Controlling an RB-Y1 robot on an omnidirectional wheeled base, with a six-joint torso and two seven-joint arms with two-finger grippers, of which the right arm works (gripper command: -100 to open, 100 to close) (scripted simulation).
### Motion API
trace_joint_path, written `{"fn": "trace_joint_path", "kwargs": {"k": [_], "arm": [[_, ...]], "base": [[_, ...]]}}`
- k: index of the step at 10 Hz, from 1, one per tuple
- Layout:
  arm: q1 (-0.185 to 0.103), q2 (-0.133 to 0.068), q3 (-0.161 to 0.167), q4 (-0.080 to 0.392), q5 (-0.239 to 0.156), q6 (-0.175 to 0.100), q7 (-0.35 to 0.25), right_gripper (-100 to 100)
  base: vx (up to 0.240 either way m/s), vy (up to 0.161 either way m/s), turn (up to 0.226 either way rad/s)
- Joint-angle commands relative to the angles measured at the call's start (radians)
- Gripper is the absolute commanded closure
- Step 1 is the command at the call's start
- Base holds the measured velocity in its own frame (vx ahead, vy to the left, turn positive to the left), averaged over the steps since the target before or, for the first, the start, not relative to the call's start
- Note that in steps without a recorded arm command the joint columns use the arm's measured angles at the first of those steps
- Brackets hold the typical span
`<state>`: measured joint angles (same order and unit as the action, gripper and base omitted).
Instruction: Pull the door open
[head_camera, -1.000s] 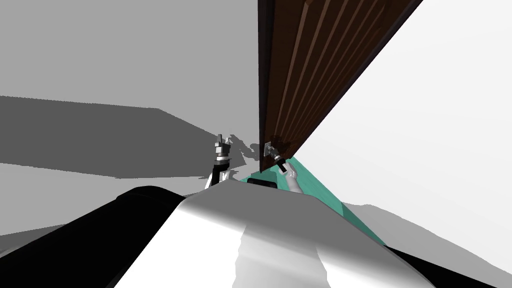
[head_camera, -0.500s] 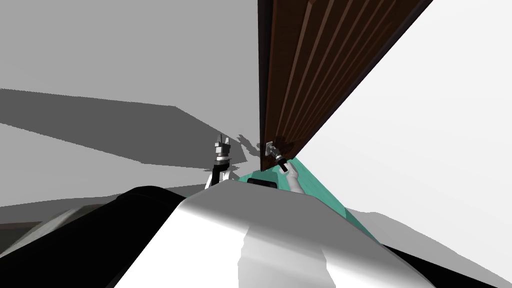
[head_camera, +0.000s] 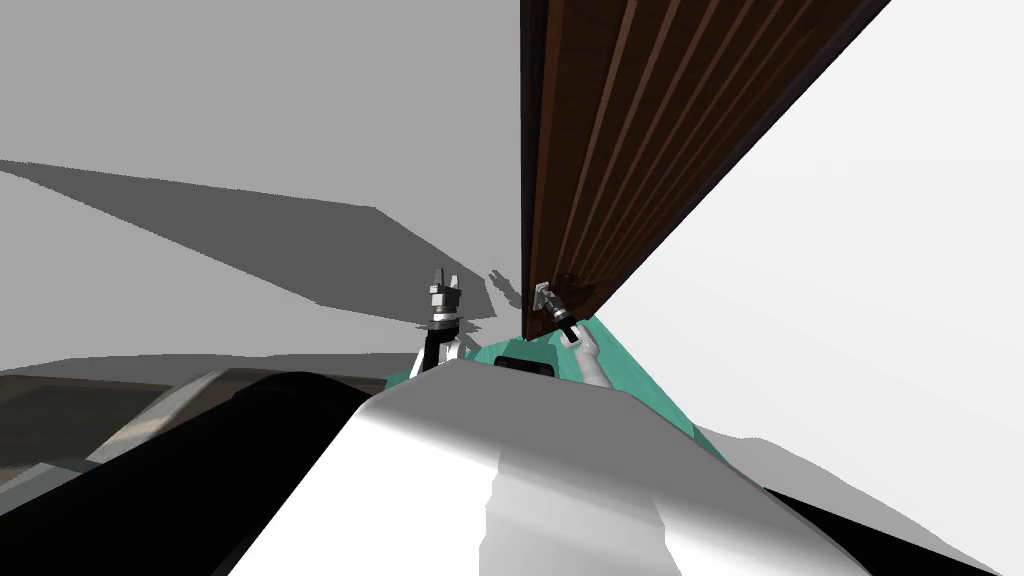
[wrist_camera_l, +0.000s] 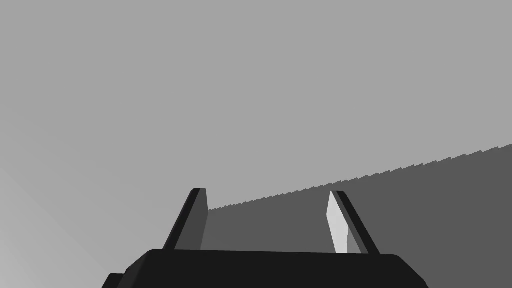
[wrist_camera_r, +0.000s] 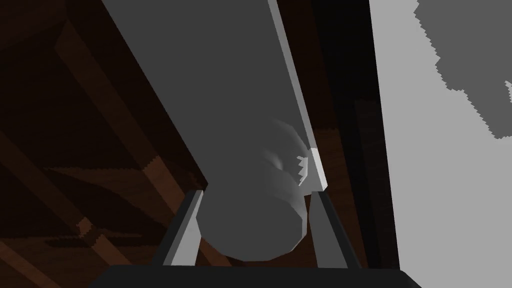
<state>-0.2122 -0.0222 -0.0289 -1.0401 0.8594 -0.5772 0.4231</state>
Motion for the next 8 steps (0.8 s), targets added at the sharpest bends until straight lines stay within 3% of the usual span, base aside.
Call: {"fn": "trace_joint_path", "kwargs": {"k": [1,6,7,8], "arm": [[-0.001,0.006,0.014,0.01,-0.042,-0.006,-0.044,100],[-0.014,-0.013,0.017,0.03,-0.193,0.003,-0.176,100],[-0.014,-0.013,0.017,0.03,-0.193,0.003,-0.181,100],[-0.017,-0.016,0.017,0.034,-0.226,0.005,-0.209,100]], "base": [[-0.084,-0.068,0.187],[-0.089,-0.069,0.177],[-0.066,-0.05,0.049],[-0.057,-0.03,0.102]]}}
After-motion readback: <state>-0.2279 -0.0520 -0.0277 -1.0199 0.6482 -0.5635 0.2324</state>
